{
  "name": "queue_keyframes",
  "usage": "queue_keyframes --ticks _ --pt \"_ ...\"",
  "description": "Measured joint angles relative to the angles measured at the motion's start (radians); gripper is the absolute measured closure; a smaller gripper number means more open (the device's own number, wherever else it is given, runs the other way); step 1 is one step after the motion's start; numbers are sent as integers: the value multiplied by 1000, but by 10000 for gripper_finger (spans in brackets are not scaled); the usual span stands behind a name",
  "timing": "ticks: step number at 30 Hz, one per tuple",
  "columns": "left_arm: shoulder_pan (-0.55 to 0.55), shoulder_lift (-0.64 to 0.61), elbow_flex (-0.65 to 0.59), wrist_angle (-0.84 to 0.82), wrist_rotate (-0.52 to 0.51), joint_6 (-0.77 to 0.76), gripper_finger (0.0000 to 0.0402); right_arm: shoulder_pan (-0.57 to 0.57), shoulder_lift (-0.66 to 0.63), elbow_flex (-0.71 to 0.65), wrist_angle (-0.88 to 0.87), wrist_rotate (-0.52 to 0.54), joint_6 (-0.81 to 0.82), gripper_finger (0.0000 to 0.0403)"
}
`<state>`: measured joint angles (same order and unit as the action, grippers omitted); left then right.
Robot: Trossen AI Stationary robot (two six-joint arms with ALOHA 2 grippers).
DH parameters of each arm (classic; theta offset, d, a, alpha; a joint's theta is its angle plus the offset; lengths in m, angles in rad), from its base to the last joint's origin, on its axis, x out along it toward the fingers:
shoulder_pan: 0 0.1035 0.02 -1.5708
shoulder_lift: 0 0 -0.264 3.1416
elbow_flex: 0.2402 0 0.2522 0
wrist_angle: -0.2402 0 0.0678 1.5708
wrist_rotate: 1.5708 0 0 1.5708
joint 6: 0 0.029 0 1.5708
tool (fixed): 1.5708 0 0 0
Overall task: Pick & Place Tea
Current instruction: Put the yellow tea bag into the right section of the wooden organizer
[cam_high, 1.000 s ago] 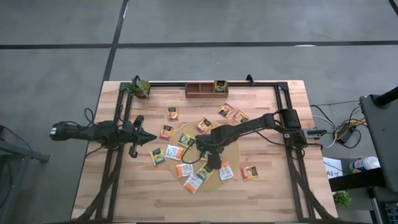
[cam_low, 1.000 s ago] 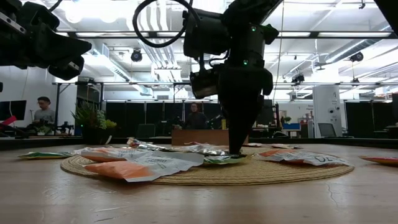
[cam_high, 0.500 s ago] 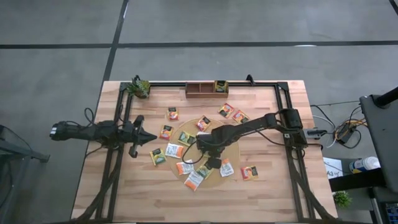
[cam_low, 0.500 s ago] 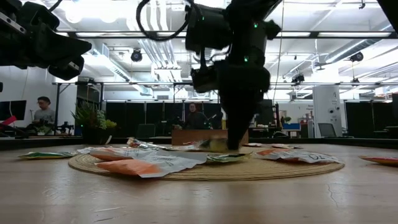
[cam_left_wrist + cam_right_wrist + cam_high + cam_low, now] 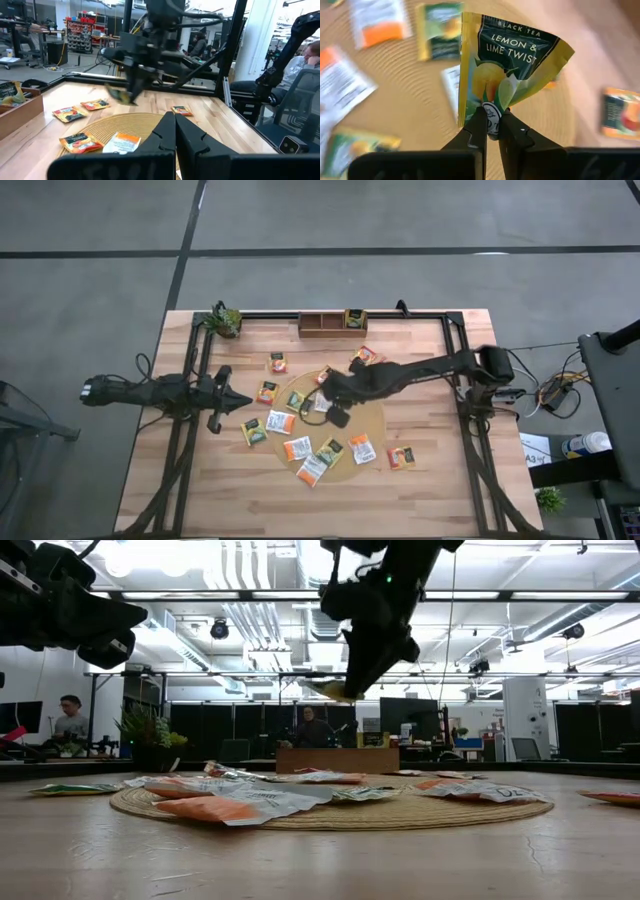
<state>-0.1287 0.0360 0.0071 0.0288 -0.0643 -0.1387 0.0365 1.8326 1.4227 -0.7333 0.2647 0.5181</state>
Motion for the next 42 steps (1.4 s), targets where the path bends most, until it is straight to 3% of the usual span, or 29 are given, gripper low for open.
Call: queue_keyframes --ticks 15,28,42 --pt "0 0 0 0 0 0 402 -252 -25 -16 10 161 32 380" --pt "0 0 0 0 0 0 402 -409 -66 -46 86 165 3 379" --pt "0 0 0 0 0 0 402 -467 -65 -58 125 202 272 379"
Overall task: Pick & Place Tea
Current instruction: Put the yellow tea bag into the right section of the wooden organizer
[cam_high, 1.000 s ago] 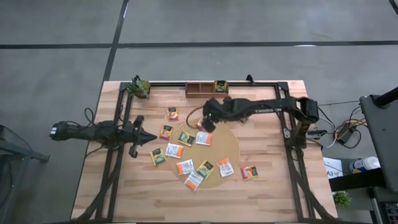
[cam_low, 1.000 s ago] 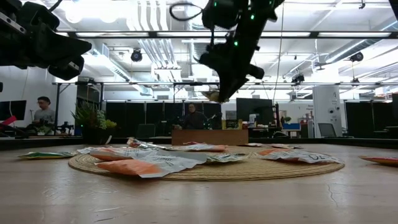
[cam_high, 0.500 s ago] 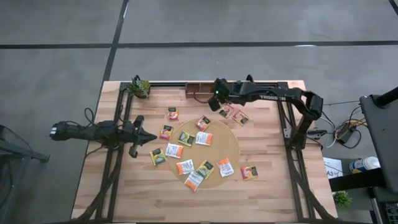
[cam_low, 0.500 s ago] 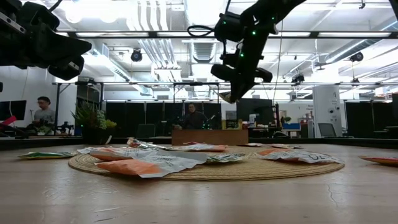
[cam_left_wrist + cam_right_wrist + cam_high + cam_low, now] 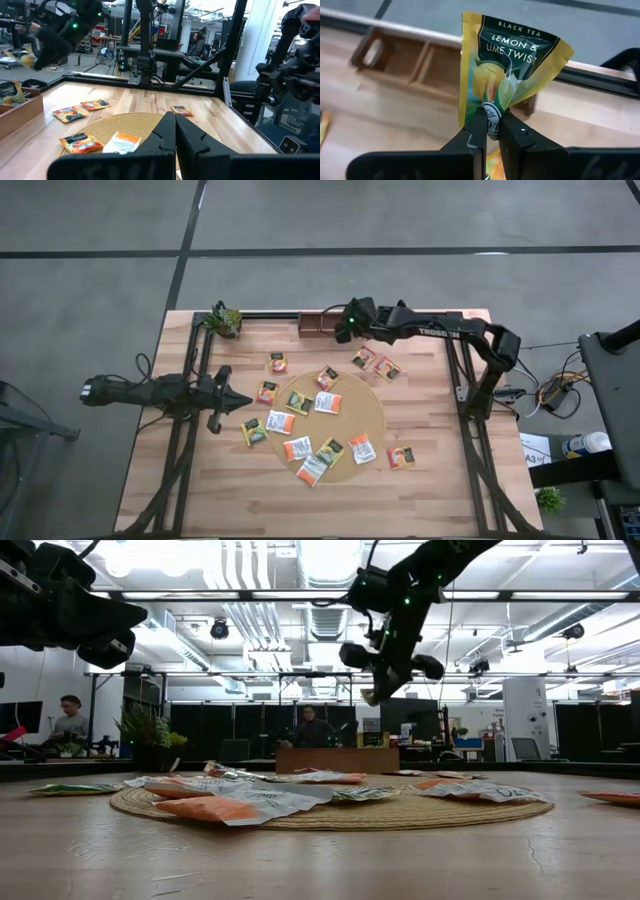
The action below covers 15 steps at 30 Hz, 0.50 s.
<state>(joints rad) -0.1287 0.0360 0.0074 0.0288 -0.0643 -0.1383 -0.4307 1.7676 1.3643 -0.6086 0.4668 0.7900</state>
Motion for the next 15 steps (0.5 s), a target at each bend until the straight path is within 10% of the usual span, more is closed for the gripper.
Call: queue_keyframes --ticks 15 --pt "0 0 0 0 0 0 402 -40 46 -39 180 -55 120 378"
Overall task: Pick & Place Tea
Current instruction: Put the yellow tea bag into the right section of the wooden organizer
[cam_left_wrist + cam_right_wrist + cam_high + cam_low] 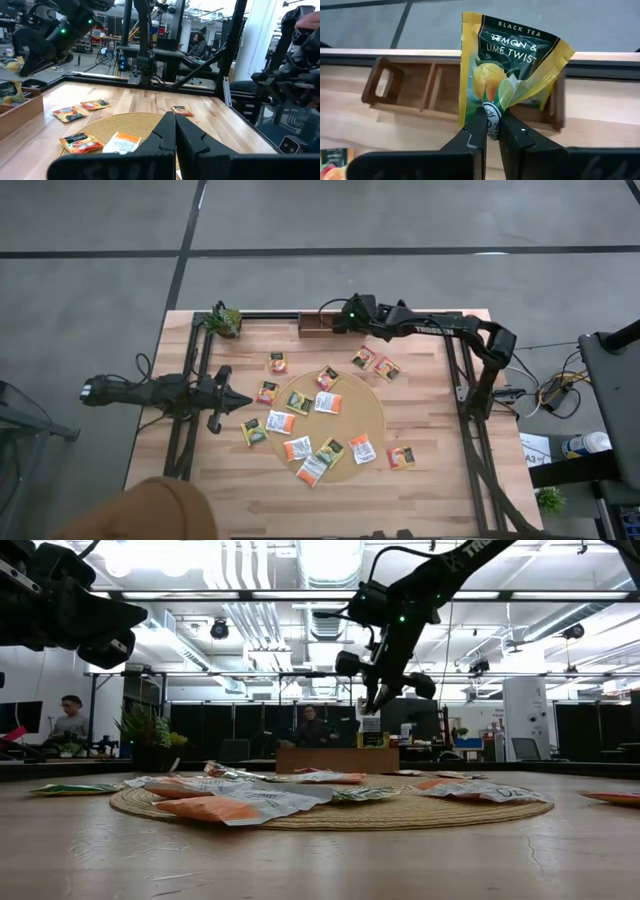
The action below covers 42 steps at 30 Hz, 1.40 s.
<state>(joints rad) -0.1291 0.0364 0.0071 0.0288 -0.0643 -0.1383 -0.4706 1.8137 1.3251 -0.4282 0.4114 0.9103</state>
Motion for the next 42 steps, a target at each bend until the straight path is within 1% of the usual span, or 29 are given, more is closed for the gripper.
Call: queue_keyframes --ticks 33,35,39,42 --pt "0 0 0 0 0 0 402 -39 127 6 -8 9 79 378" --pt "0 0 0 0 0 0 402 -39 128 6 -7 17 83 378" --pt "0 0 0 0 0 0 402 -38 128 6 -5 67 53 378" --pt "0 0 0 0 0 0 402 -39 128 6 -3 67 46 378"
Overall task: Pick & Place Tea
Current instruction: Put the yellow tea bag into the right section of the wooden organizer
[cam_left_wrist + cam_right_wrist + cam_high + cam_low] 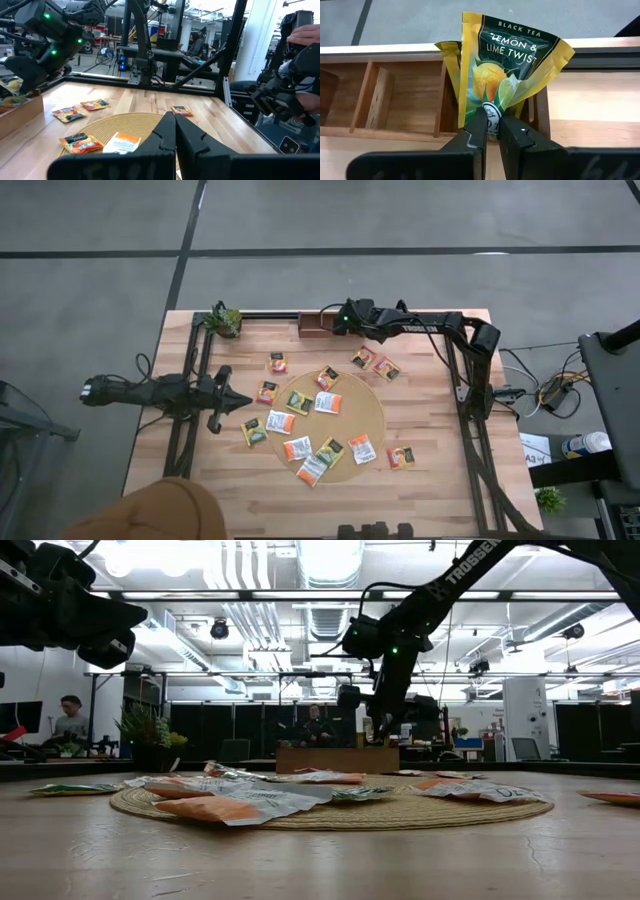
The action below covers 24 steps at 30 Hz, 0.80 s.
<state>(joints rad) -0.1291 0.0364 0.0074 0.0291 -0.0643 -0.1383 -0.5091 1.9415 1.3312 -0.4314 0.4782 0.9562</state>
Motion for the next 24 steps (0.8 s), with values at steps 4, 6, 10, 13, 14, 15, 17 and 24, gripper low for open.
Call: queue_keyframes --ticks 4,6,10,13,14,15,17,24 --pt "0 0 0 0 0 0 402 0 0 0 20 12 -21 378" --pt "0 0 0 0 0 0 402 0 0 -1 37 28 -33 378" --pt "0 0 0 0 0 0 402 0 0 -1 49 30 -36 378" --pt "0 0 0 0 0 0 402 0 0 -2 49 34 -36 378" --pt "0 0 0 0 0 0 402 0 0 -2 49 43 -34 378" --pt "0 0 0 0 0 0 402 0 0 -2 49 49 -34 378" --pt "0 0 0 0 0 0 402 0 0 -3 48 57 -34 378" --pt "0 0 0 0 0 0 402 0 0 -14 45 46 -30 328"
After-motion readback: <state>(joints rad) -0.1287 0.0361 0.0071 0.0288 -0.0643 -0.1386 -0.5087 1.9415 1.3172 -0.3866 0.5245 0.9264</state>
